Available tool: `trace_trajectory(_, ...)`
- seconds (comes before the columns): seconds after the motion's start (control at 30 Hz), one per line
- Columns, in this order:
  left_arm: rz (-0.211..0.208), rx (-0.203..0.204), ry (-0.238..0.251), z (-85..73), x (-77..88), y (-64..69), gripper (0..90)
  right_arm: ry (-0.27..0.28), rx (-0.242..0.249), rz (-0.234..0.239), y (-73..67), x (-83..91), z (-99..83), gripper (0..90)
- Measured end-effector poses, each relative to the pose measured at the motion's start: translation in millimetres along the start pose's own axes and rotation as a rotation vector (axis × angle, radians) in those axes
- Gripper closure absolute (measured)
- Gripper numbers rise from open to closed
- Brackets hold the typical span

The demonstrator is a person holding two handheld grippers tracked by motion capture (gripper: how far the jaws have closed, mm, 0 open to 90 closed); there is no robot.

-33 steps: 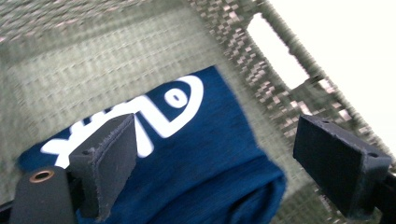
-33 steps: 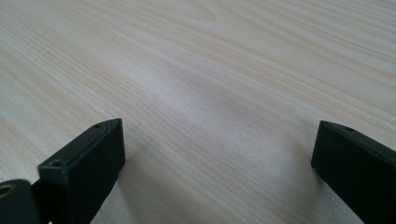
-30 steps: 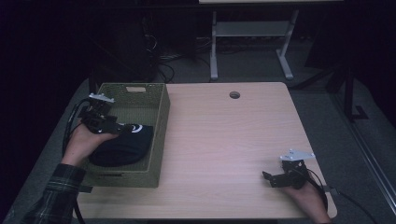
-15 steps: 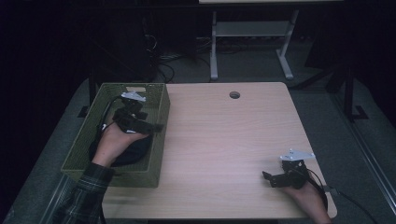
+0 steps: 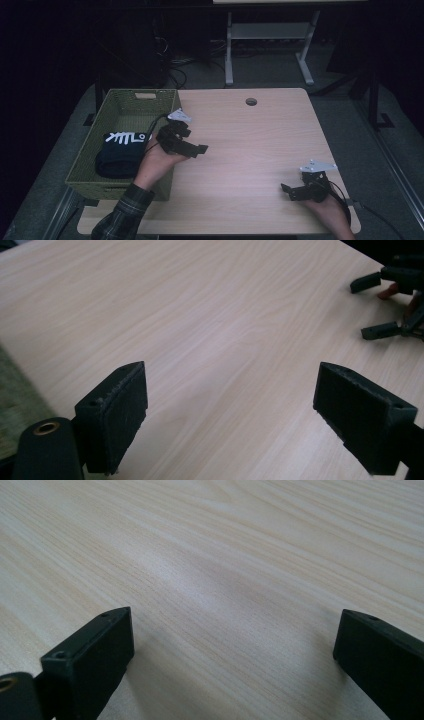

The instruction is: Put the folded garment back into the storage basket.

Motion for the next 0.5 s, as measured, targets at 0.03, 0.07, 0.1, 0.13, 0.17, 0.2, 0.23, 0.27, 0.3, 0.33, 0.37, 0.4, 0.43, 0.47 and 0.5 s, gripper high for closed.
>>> trace_trajectory(0.03, -0.004, -0.009, -0.005, -0.4, -4.5, 3.5, 13.9, 0.000, 0.000, 0.000, 0.0, 0.0, 0.0, 2.4)
trace_trajectory(0.07, -0.010, -0.015, -0.009, -0.8, -8.8, 6.9, 13.9, 0.000, -0.001, 0.000, 0.0, 0.0, 0.0, 2.4)
trace_trajectory(0.1, -0.013, -0.018, -0.013, -1.3, -11.8, 9.2, 13.9, -0.001, 0.000, 0.000, 0.0, 0.0, 0.0, 2.4)
trace_trajectory(0.13, -0.015, -0.031, -0.020, -2.5, -17.6, 13.2, 13.9, -0.001, -0.001, 0.000, 0.0, 0.1, 0.0, 2.3)
trace_trajectory(0.17, -0.016, -0.033, -0.023, -3.2, -20.3, 15.3, 13.9, -0.001, -0.001, 0.000, -0.1, 0.1, 0.0, 2.4)
trace_trajectory(0.2, -0.016, -0.039, -0.025, -4.0, -22.9, 17.0, 13.9, -0.001, -0.001, 0.000, -0.1, 0.1, 0.0, 2.4)
trace_trajectory(0.23, -0.015, -0.042, -0.027, -5.2, -26.3, 19.5, 13.9, -0.001, -0.001, 0.000, 0.0, 0.1, 0.0, 2.4)
trace_trajectory(0.27, -0.014, -0.053, -0.030, -6.5, -29.6, 21.9, 13.9, -0.001, -0.001, 0.001, -0.1, 0.1, 0.0, 2.4)
trace_trajectory(0.3, -0.014, -0.065, -0.027, -8.0, -33.0, 25.1, 13.9, -0.001, -0.001, 0.001, -0.1, 0.1, 0.0, 2.4)
trace_trajectory(0.33, -0.012, -0.063, -0.019, -10.2, -36.9, 28.3, 13.9, -0.001, -0.001, 0.001, -0.1, 0.1, 0.0, 2.4)
trace_trajectory(0.37, -0.013, -0.070, -0.023, -11.4, -38.8, 29.8, 13.9, -0.001, -0.001, 0.001, -0.1, 0.1, 0.0, 2.4)
trace_trajectory(0.4, -0.012, -0.078, -0.019, -13.3, -41.9, 31.6, 13.9, -0.001, -0.001, 0.001, -0.1, 0.1, 0.0, 2.4)
trace_trajectory(0.43, -0.006, -0.083, -0.020, -15.3, -44.9, 33.3, 13.9, -0.001, -0.001, 0.001, -0.1, 0.1, 0.0, 2.4)
trace_trajectory(0.47, -0.006, -0.084, -0.018, -17.1, -47.5, 34.5, 13.9, -0.001, -0.002, 0.001, -0.1, 0.1, 0.0, 2.4)
trace_trajectory(0.5, -0.008, -0.090, -0.016, -19.5, -50.6, 35.2, 13.9, -0.002, -0.002, 0.001, -0.2, 0.1, 0.0, 2.4)
Point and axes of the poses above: each handheld gripper's, and its own axes: x roughly backward along the jaws, z roughly out of its top, y roughly to its right, the point moved 1 cm from there along -x, roughly forward along the jaws, and after that the axes turned 1 degree about -z, right-handed, at the moved point
